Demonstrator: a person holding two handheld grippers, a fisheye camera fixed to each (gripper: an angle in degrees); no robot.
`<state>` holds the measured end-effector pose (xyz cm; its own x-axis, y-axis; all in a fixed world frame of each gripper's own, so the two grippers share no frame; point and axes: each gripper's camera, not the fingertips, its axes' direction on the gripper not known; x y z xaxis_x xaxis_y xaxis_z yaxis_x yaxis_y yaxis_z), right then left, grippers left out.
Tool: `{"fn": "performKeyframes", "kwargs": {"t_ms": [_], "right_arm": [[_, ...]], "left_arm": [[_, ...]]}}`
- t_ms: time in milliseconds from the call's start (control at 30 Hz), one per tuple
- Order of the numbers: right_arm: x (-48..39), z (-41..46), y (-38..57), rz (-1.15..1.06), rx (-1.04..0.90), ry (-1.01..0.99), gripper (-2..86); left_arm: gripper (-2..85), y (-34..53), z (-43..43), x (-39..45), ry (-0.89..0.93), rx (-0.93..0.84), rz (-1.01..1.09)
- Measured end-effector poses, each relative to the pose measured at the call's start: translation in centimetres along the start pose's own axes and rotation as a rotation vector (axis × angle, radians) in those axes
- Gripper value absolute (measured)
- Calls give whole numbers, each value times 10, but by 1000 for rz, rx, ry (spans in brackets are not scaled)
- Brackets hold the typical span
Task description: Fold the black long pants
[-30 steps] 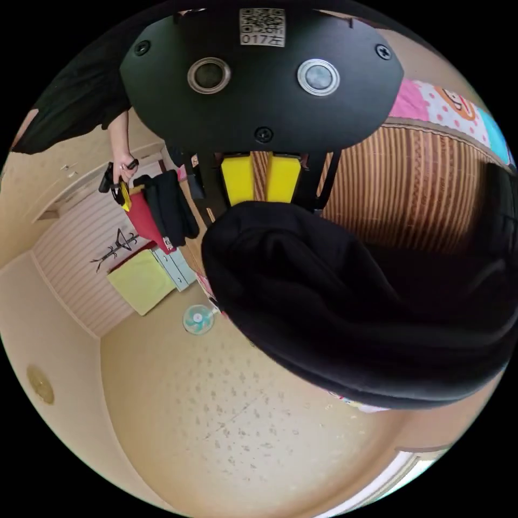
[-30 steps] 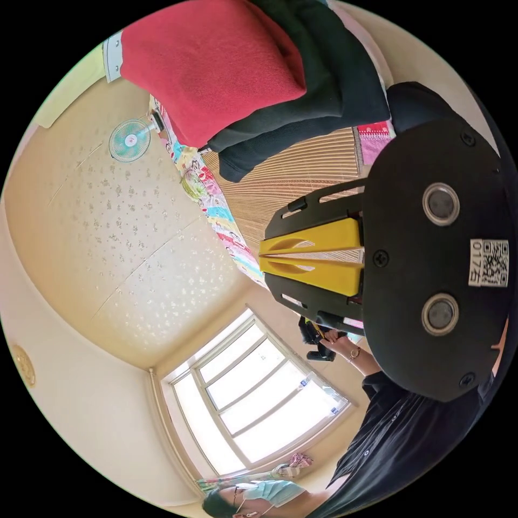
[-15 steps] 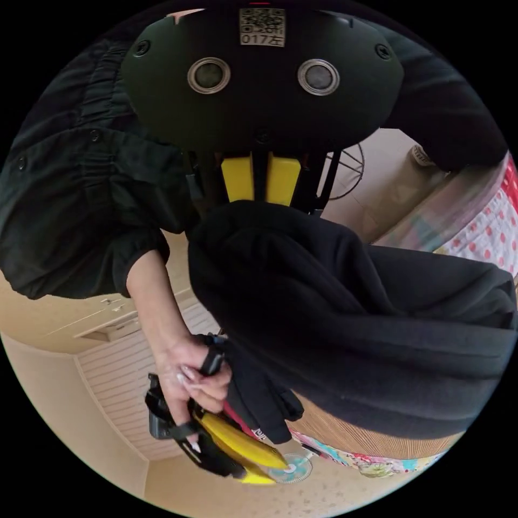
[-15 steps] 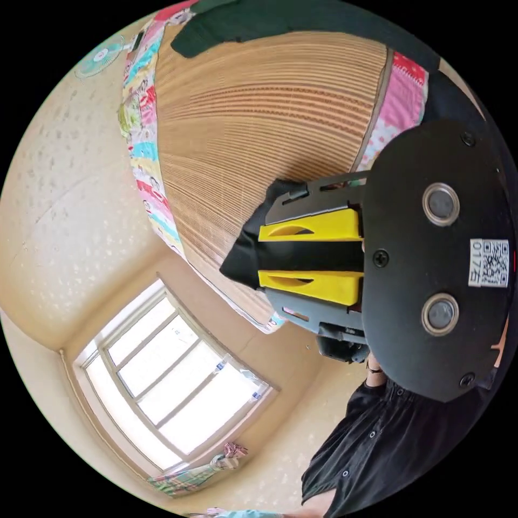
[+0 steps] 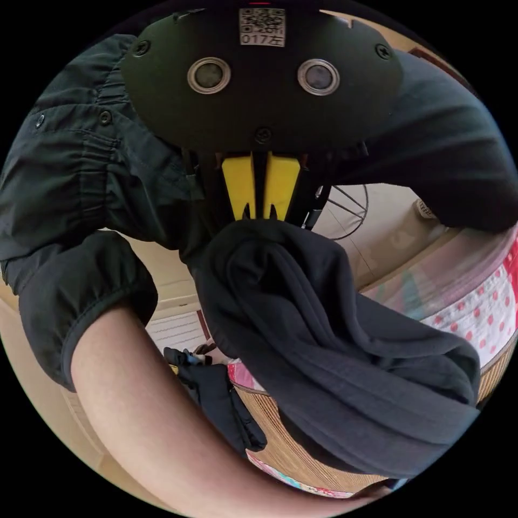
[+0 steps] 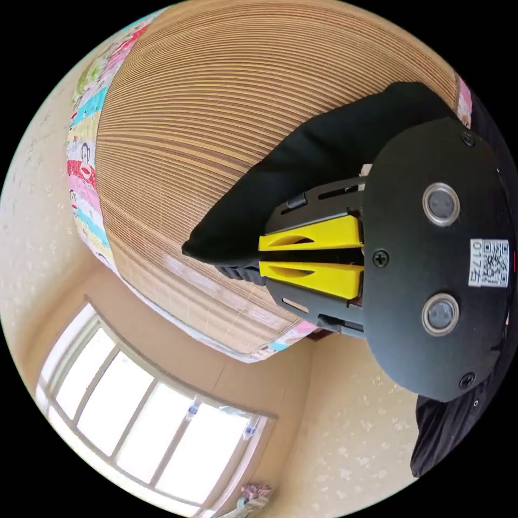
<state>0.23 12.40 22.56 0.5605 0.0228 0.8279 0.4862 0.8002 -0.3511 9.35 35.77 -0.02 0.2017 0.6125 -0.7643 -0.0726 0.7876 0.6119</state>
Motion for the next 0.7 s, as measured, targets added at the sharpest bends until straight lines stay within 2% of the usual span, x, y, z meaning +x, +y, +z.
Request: {"fn": "performKeyframes", "kwargs": {"t_ms": [33,100,167,200,267,333,400,500,633,700], "right_arm": [[16,-14,6,43,39,-92,42],[84,-57,32,195,131,-487,37],[120,-85,56,242,229,-739,35],[136,-102,72,246,291,-883,34],[150,-129,93,216,367,-1027,33],[152,-158,109,151,407,-1072,33],[149,-189,124,76,415,-1085,32],[150,-220,140,28,441,-1125,31],[161,-250,156,13,478,-1220,31],[163,-274,166,-9,486,-1227,31]], "left_arm": [[-9,2,-6,-2,4,14,-7],[-9,8,-32,-14,28,64,-40],[-8,9,-57,-24,35,135,-72],[-6,12,-81,-29,28,247,-96],[-1,18,-118,-32,-14,448,-117],[19,18,-144,-35,-90,599,-150],[93,-2,-162,-40,-216,705,-188],[160,-55,-170,-60,-304,734,-228],[169,-123,-168,-93,-294,730,-236],[171,-168,-157,-122,-235,621,-303]]}}
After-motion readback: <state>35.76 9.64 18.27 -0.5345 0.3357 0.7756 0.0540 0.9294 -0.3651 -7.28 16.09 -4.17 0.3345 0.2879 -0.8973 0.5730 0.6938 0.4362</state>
